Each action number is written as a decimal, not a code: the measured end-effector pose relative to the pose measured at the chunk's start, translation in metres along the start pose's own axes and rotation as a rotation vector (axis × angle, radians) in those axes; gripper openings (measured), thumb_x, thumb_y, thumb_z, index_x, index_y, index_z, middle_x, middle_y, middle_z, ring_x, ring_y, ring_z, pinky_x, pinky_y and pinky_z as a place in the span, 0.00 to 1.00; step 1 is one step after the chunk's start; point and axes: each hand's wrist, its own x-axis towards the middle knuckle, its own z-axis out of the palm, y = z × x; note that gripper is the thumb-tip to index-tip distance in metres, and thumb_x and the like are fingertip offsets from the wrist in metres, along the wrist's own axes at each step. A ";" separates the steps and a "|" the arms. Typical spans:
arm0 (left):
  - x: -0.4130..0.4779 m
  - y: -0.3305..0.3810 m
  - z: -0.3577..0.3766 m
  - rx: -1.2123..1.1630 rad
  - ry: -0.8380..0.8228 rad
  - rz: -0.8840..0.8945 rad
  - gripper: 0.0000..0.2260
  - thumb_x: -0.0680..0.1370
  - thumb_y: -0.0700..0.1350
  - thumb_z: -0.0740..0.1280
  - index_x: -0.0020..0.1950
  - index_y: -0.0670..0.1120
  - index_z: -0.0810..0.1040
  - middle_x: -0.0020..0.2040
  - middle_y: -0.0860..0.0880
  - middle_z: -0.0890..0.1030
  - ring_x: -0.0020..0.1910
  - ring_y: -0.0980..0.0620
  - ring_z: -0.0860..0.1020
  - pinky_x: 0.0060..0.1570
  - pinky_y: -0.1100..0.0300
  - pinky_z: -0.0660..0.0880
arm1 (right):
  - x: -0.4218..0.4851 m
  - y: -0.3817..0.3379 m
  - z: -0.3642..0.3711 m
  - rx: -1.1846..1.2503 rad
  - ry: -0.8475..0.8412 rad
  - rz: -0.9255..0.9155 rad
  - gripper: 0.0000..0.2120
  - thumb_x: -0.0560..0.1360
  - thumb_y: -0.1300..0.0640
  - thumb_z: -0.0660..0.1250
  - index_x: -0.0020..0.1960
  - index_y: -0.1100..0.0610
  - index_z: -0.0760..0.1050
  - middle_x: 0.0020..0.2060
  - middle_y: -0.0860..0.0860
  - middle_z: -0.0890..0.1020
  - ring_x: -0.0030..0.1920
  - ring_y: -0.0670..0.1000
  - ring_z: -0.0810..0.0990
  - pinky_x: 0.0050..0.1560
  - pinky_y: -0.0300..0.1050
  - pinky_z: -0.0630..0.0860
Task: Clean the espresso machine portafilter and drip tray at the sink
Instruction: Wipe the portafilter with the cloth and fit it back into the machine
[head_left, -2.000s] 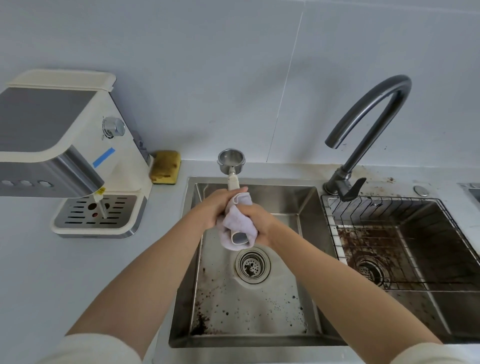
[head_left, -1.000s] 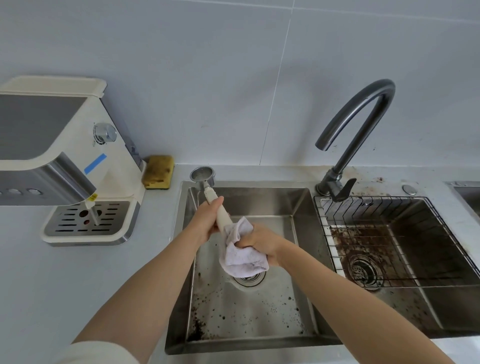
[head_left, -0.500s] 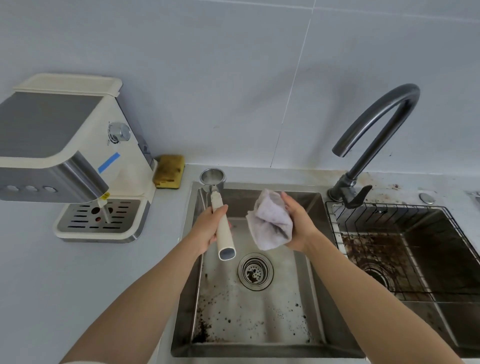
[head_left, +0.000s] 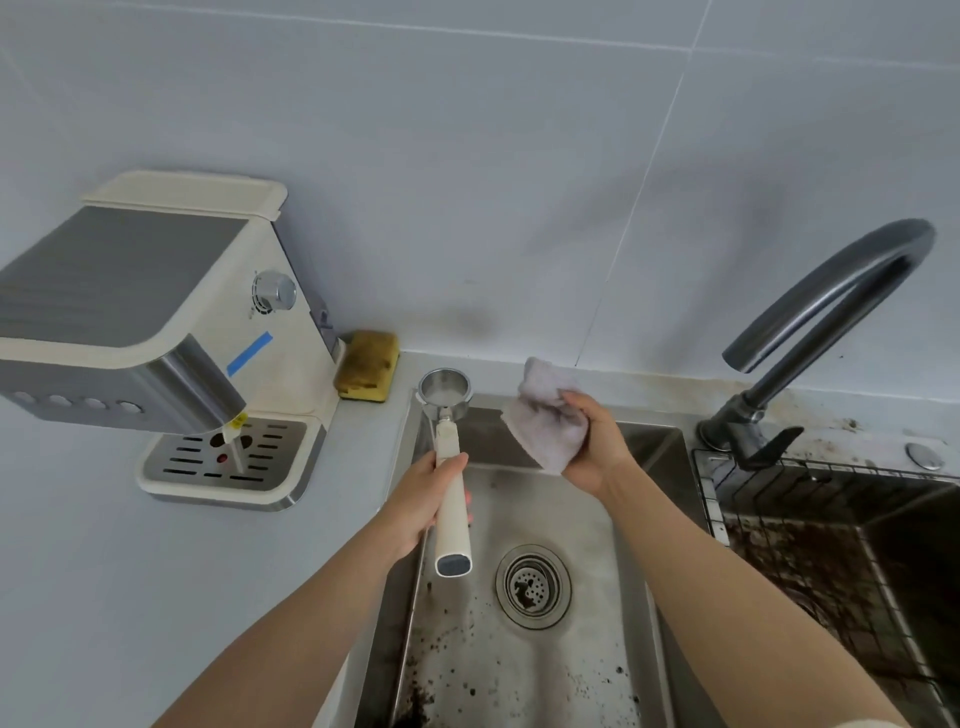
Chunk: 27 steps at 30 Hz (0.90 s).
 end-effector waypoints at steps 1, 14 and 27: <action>0.002 0.000 -0.001 0.001 -0.001 -0.003 0.07 0.78 0.48 0.62 0.53 0.47 0.70 0.36 0.44 0.75 0.30 0.50 0.75 0.33 0.57 0.77 | 0.005 -0.001 0.000 0.012 -0.009 0.013 0.13 0.72 0.51 0.63 0.46 0.59 0.80 0.45 0.54 0.82 0.46 0.52 0.84 0.46 0.43 0.80; 0.024 -0.004 -0.009 0.021 0.005 -0.021 0.07 0.78 0.48 0.63 0.54 0.48 0.71 0.36 0.43 0.75 0.29 0.51 0.76 0.29 0.61 0.76 | 0.085 -0.041 -0.008 -1.379 0.310 -0.210 0.20 0.80 0.47 0.51 0.66 0.55 0.68 0.60 0.57 0.76 0.59 0.57 0.74 0.55 0.46 0.67; 0.036 -0.016 -0.011 0.051 -0.018 -0.083 0.06 0.78 0.49 0.63 0.52 0.49 0.71 0.35 0.45 0.76 0.25 0.55 0.76 0.27 0.63 0.75 | 0.137 -0.015 -0.029 -2.521 0.243 0.073 0.31 0.77 0.37 0.48 0.74 0.41 0.36 0.76 0.52 0.45 0.74 0.60 0.45 0.70 0.64 0.48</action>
